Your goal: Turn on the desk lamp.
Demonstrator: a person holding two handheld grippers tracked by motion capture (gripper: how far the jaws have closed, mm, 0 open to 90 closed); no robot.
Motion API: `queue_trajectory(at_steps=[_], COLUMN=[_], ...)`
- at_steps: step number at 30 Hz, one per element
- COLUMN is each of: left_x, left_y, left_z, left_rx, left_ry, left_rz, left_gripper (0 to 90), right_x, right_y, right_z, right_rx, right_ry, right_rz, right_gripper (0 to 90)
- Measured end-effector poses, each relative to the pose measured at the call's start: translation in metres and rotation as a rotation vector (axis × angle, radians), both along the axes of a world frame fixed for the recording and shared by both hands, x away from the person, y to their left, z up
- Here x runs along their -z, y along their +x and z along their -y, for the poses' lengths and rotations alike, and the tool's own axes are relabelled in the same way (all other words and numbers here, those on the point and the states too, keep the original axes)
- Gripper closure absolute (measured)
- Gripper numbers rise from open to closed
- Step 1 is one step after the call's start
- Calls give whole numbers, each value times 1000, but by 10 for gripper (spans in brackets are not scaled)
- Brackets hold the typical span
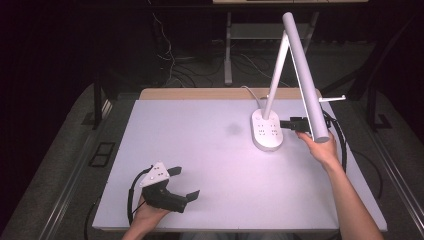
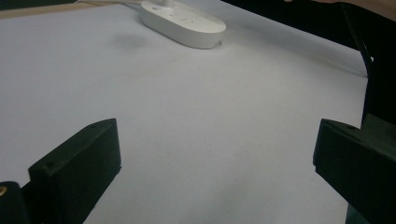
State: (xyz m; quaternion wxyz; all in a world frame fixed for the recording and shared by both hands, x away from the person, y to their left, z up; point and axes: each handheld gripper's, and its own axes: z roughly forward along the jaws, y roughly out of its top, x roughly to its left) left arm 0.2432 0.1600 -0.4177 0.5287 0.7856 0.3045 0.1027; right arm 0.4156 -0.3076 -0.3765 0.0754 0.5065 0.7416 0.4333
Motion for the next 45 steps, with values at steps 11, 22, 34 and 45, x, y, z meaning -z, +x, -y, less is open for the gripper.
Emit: queue_trajectory(at_steps=[11,22,34,45], left_x=[-1,-1,1,2], left_y=[-1,-2,0,1], left_z=[3,5,5,5], left_rx=[17,20,24,23], left_ry=[2,-4,16,20], left_rz=[5,2,-15,-22], left_gripper=[0,0,0,0], right_x=[-4,-1,14,33], right_y=[-41,-87,-127,-158], right_z=[-8,-16,-24,-29], right_rx=[-83,-129,-168,-173], right_ry=[17,21,46,51], right_rz=[26,74,112,118], right_gripper=[3,4,4,4])
